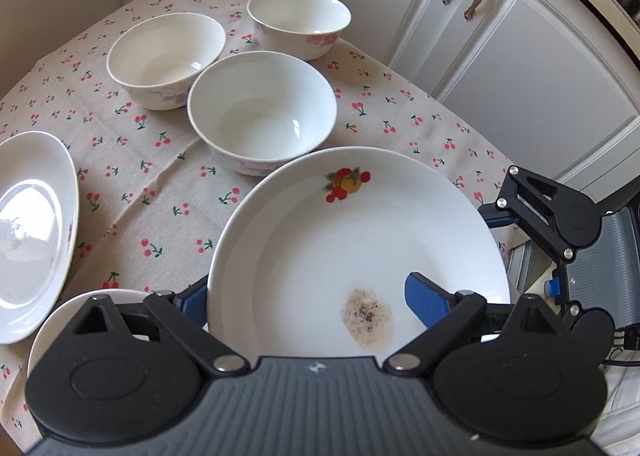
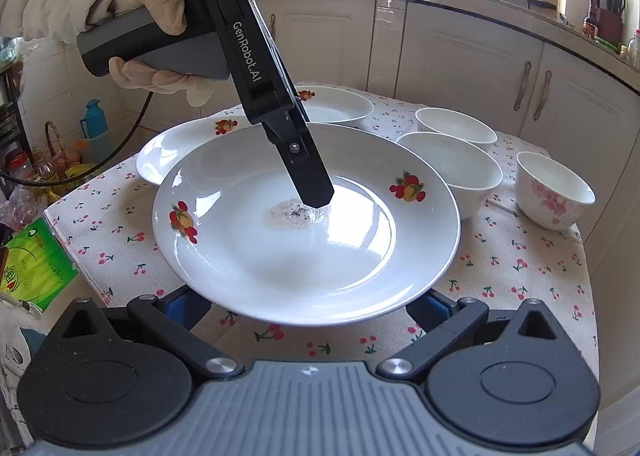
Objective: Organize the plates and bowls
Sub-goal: 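Lift the stained plate with the left tool and carry it across, then lower the stained plate with the left tool onto another white plate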
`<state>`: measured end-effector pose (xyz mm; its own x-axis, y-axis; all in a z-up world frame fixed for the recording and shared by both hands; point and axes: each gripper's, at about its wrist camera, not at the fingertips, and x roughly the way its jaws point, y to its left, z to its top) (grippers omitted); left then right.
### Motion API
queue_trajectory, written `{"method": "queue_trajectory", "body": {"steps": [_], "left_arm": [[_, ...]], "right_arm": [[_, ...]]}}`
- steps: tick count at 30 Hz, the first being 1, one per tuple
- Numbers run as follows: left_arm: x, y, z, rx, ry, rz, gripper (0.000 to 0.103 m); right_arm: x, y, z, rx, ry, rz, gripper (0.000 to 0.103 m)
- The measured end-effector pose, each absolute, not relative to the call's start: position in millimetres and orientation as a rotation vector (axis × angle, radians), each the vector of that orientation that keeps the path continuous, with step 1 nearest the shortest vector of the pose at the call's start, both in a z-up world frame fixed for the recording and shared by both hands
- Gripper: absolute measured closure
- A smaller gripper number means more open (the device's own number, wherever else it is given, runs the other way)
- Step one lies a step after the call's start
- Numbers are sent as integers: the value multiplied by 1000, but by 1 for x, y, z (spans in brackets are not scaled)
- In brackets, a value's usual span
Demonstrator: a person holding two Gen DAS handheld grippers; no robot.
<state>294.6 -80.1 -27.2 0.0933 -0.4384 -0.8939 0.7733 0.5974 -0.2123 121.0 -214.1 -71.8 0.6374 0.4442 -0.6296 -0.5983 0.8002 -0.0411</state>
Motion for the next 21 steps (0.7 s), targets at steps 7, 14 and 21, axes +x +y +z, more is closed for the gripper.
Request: {"method": "queue_trajectory", "body": {"steps": [7,14,21], "left_arm": [[295,-49,-20,295,1144,-872,8],[298,-6,-19,234,1136,-809,8],[302,35,-25,177,1136,-758,8]], "right_arm": [[132,-193,-65,-296,636,656,0],[148,-163,-62,-328,637,728,0],[163,-129,-63,-364,652,789,0]]}}
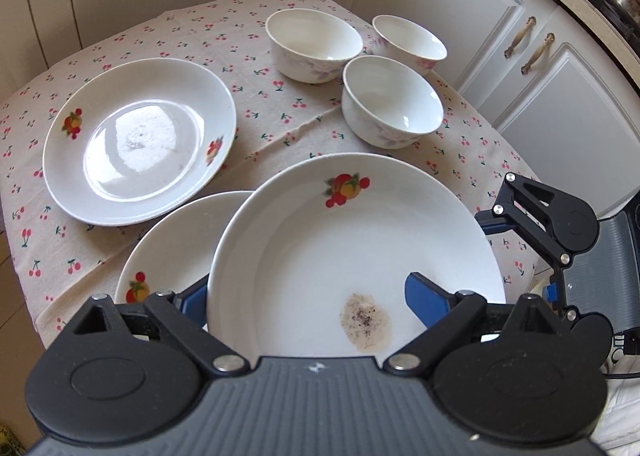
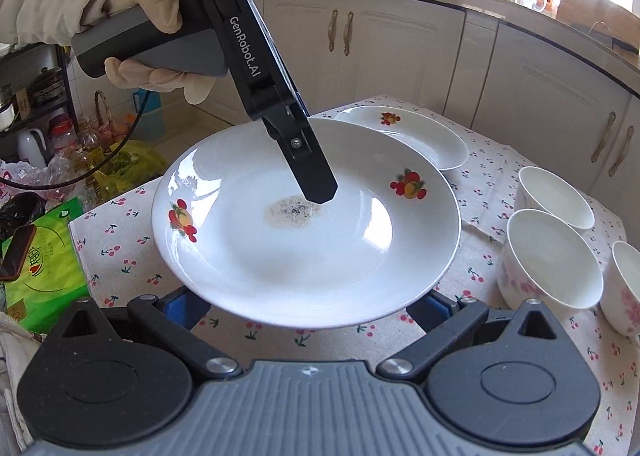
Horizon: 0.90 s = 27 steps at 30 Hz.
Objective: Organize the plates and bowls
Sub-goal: 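Lower the stained plate with the left tool onto another white plate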
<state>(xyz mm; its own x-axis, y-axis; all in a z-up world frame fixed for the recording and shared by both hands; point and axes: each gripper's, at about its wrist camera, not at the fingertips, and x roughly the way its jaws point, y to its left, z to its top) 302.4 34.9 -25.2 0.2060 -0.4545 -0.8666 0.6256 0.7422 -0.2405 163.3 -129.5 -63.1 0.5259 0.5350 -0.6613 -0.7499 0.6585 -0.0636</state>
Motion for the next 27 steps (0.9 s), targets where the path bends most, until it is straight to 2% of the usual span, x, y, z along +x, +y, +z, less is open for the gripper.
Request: {"method": "queue_trajectory", "body": {"steps": [10,27], "left_arm": [[314,63,-41,121,1138,-738,8],[328,66,-59,121,1160,-743,8]], "right_arm": [[181,-102,-66,-381,698,812,0],[187,-86,-66,-393,752,778,0]]}}
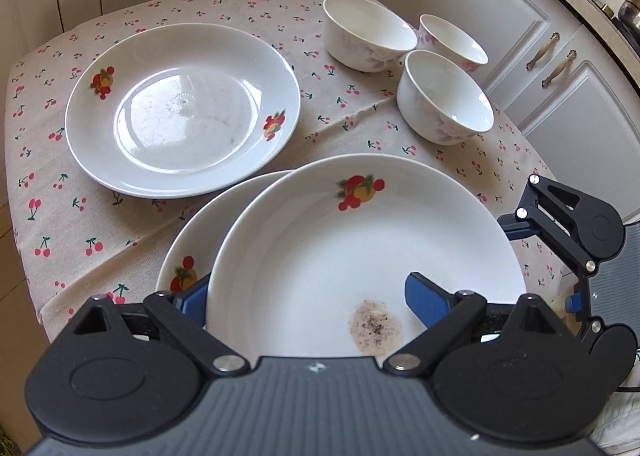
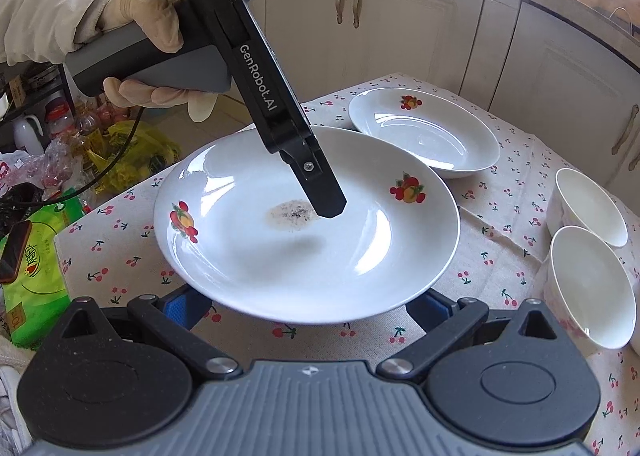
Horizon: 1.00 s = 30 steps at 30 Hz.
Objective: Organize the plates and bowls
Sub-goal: 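Lower the stained plate with the left tool onto another white plate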
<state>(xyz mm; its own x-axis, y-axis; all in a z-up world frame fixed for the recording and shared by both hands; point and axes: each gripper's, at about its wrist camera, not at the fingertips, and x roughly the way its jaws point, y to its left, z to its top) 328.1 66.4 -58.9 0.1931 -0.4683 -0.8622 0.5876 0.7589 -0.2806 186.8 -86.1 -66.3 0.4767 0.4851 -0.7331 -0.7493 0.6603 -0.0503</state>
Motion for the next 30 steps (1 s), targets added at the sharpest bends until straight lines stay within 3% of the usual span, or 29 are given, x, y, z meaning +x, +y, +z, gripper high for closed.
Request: {"method": "queue_trajectory", "body": {"steps": [30], "left_arm": [[338,55,-61,223,1192,-713,8]], "right_arm": [[188,-82,-63,-376,793,770,0]]}}
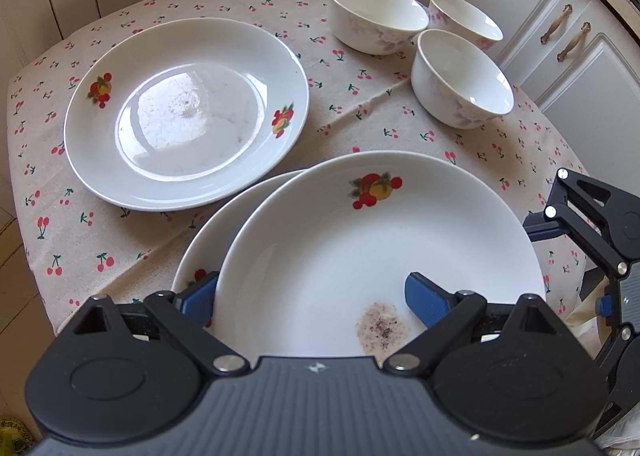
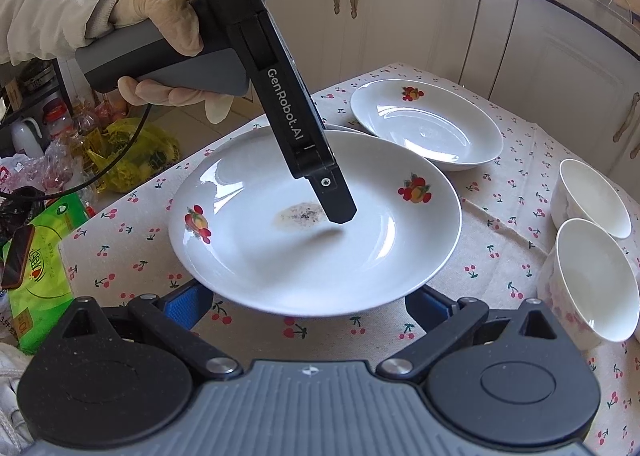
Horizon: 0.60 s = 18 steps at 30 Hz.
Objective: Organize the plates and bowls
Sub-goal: 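Lower the stained plate with the left tool onto another white plate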
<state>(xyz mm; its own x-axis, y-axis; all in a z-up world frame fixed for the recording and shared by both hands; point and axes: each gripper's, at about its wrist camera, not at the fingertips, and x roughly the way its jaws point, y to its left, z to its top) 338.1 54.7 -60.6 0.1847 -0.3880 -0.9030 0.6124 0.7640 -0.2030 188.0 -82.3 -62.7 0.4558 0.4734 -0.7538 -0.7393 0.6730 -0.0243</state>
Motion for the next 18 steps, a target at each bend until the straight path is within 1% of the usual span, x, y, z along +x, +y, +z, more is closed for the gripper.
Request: {"method": "queue_trajectory", "body": {"steps": [18], "left_arm": [[336,59,-53,224,1159,-681,7]], "right_arm": [[187,-80,-62,-373,796,768,0]]}}
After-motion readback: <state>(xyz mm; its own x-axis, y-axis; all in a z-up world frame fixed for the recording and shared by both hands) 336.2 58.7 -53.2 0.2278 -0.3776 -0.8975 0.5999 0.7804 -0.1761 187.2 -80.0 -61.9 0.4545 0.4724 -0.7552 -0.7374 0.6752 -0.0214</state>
